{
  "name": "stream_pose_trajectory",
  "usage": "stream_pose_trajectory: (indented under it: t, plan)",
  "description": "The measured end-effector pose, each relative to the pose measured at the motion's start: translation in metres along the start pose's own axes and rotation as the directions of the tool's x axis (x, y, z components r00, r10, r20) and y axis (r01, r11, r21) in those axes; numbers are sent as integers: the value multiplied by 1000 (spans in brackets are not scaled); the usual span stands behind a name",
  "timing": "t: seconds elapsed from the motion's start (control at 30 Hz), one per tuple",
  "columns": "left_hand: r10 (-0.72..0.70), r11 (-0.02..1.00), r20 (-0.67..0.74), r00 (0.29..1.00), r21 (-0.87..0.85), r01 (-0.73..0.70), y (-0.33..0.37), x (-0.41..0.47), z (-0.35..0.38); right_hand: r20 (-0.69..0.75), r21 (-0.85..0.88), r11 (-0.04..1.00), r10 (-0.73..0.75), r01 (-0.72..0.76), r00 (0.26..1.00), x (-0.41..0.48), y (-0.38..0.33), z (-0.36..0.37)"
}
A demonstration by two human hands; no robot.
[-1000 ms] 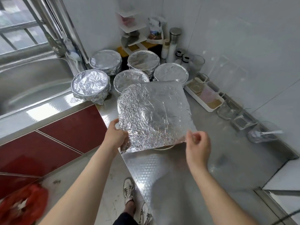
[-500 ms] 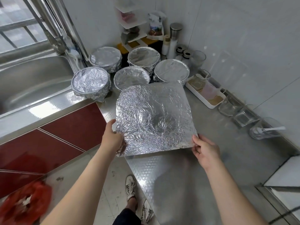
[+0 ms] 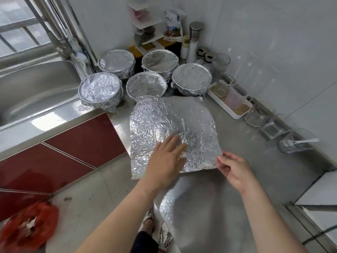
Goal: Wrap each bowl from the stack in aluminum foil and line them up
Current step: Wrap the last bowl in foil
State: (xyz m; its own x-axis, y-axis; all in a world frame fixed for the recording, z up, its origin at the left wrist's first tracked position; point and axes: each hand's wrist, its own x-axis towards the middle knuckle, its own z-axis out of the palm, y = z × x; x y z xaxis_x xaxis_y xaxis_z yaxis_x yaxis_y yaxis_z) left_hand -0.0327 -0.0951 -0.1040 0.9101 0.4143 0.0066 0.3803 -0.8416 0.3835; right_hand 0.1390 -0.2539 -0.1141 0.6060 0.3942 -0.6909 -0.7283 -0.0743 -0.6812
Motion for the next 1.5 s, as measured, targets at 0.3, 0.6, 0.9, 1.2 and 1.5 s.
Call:
stream_pose_trajectory:
  t: [0.3, 0.6, 0.9, 1.2, 1.5]
  plan:
    - [68, 997, -18, 998, -21, -68, -11, -10, 20, -12, 205, 976, 73, -69, 997, 0, 8, -9]
    - [78, 997, -262, 962, 15, -77, -14, -10, 12, -69, 157, 988, -5, 16, 998, -1, 0, 10]
    - [202, 979, -212, 956, 22, -202, -17, -11, 9, -70, -848, 415, -703, 329, 708, 1, 7, 17]
    - [207, 978, -177, 962, 30, -205, -12, -9, 11, 890, -426, -530, -390, 733, 235, -13, 29, 53]
    - [301, 952, -147, 942, 107, -288, -18, -6, 18, 940, -330, -667, -298, 668, 167, -1, 28, 52]
